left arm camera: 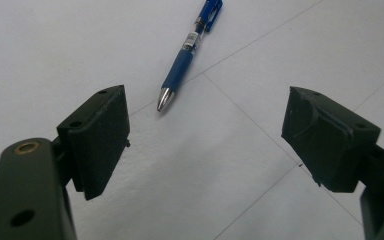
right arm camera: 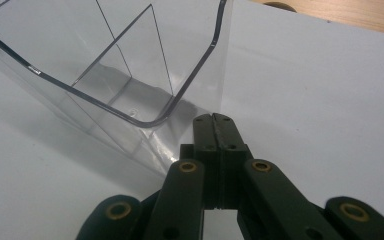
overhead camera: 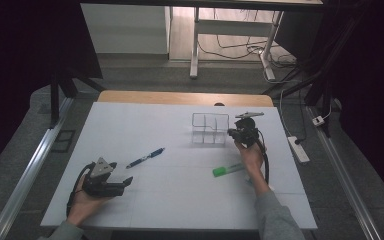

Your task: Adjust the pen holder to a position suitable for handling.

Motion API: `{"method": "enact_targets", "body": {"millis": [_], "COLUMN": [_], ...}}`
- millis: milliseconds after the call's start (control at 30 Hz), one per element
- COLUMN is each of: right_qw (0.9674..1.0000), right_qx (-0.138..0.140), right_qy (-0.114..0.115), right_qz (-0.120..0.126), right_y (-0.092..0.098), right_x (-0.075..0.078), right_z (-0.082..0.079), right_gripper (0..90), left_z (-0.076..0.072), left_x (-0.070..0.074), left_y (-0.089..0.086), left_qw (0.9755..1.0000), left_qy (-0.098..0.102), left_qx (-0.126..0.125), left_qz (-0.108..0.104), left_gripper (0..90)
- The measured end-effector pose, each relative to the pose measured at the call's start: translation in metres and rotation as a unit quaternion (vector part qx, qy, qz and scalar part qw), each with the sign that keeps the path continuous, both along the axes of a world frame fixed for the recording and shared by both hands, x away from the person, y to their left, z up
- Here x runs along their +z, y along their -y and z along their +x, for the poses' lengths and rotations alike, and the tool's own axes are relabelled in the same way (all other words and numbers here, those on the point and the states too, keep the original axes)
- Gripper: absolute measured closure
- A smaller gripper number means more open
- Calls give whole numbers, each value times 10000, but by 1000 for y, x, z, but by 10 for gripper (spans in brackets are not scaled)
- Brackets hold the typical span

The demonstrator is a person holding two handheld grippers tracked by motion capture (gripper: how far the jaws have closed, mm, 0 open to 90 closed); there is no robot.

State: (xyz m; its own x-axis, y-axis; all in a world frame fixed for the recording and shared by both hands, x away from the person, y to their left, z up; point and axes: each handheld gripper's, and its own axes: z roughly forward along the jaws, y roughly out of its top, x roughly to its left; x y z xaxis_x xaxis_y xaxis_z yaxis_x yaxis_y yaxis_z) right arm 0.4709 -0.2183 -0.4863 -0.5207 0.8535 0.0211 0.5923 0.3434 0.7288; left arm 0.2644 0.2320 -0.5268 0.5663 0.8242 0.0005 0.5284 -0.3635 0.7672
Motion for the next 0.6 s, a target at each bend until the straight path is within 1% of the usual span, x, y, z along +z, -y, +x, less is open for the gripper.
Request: {"method": "enact_targets", "body": {"millis": [300, 600], "right_qw": [10000, 9999], "right_qx": [19, 116], "right_qy": [-8, -32], "right_qz": [41, 38], "right_y": [-13, -26], "right_x": [-2, -5], "right_z": [3, 5], "right_gripper": [897, 897], "left_z": [0, 0], "left_x": [0, -1], "left_y": [0, 0], "left_qw": [10000, 10000], "left_qy": [-3, -11], "left_qx": [-2, -8], "left_qz": [12, 17], "left_gripper": [191, 191]}}
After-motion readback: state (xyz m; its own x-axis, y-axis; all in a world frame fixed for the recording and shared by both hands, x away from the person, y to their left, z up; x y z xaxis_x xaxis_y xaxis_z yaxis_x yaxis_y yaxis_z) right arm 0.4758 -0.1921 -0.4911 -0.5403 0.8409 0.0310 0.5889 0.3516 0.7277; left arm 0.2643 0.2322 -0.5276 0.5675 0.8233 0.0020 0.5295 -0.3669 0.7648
